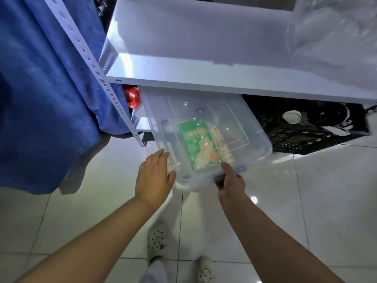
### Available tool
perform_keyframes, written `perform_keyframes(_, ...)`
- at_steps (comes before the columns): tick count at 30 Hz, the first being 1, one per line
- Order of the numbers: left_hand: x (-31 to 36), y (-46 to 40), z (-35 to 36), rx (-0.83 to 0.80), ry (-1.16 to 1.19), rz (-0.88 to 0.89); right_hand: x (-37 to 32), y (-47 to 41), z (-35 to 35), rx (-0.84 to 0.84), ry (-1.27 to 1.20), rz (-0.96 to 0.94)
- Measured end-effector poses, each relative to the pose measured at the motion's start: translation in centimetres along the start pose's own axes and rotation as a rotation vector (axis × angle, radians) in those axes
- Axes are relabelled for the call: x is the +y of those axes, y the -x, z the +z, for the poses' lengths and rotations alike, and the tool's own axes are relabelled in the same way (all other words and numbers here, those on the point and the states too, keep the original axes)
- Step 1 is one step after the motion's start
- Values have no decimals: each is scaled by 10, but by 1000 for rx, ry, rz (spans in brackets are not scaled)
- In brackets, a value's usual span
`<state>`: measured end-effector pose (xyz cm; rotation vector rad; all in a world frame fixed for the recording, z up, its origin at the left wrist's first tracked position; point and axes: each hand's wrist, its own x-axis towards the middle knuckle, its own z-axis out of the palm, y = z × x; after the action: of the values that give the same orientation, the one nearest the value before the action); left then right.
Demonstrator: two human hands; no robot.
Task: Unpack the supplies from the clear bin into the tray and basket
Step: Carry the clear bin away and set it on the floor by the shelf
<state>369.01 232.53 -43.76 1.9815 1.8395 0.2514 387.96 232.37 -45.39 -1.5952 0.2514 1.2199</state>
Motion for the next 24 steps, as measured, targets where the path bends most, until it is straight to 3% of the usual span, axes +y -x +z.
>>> perform_keyframes(5,-7,-1,2,-148,629,-529,21,14,44,-33,-80,20)
perform_keyframes(9,-19,-23,-2,-64,940,-737,25,14,51,-220,118,58)
perform_keyframes(15,-41,-74,-12,119,1115,-729,-24,-20,35,71,309,-162)
perform_keyframes(19,-54,-110,-19,200,1167,-712,-41,-36,59,45,393,-168)
perform_keyframes(24,-66,-159,-32,258,1167,-689,-46,-51,103,-65,131,-142)
